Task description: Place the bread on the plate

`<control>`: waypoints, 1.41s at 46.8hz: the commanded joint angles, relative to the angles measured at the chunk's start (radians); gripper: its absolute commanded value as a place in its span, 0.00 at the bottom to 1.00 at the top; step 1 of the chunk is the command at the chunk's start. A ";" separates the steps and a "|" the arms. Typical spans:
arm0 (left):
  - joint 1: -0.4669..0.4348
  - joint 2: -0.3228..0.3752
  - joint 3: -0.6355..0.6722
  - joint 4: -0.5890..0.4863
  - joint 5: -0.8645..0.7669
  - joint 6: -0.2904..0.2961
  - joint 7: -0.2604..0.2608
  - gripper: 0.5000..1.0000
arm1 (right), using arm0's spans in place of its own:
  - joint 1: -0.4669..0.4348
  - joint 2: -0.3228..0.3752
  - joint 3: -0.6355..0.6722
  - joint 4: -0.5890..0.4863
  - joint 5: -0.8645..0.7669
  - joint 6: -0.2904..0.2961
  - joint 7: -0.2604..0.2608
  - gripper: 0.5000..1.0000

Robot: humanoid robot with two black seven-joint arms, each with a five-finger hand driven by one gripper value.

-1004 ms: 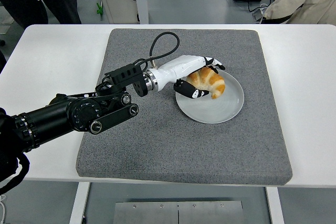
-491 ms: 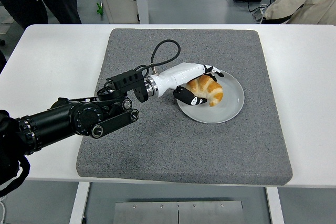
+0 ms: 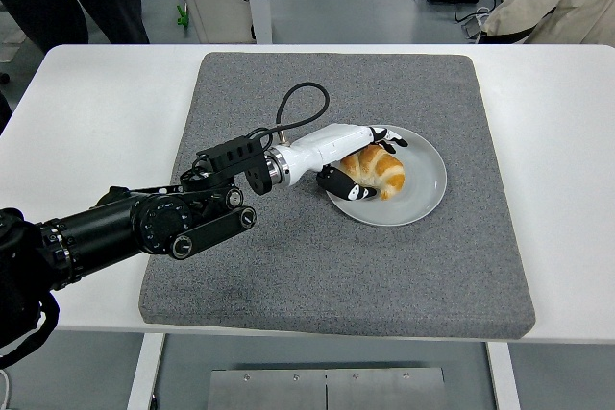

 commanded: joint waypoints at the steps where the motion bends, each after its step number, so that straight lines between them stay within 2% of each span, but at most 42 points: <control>1: 0.005 -0.001 0.000 0.000 0.000 0.000 0.000 0.56 | 0.000 0.000 0.000 0.000 0.000 0.000 0.000 1.00; 16: 0.008 0.000 0.000 0.000 0.000 0.000 -0.005 0.61 | 0.000 0.000 0.000 0.000 0.000 0.000 0.000 1.00; 30: 0.000 0.008 -0.003 -0.009 -0.005 -0.006 -0.018 0.81 | 0.000 0.000 0.000 0.000 0.000 0.000 0.000 1.00; 39: -0.004 0.022 -0.010 -0.018 -0.058 -0.011 -0.060 0.90 | 0.000 0.000 0.000 0.000 0.000 0.000 0.000 1.00; 46: -0.010 0.037 -0.016 -0.020 -0.120 -0.014 -0.081 0.92 | 0.000 0.000 0.000 0.000 0.000 0.000 0.000 1.00; 52: -0.018 0.048 -0.039 -0.028 -0.184 -0.014 -0.120 0.93 | 0.000 0.000 0.000 0.000 0.000 0.000 0.000 1.00; 66: -0.059 0.069 -0.082 -0.026 -0.411 -0.015 -0.118 0.93 | 0.000 0.000 0.000 0.000 0.000 0.000 0.000 1.00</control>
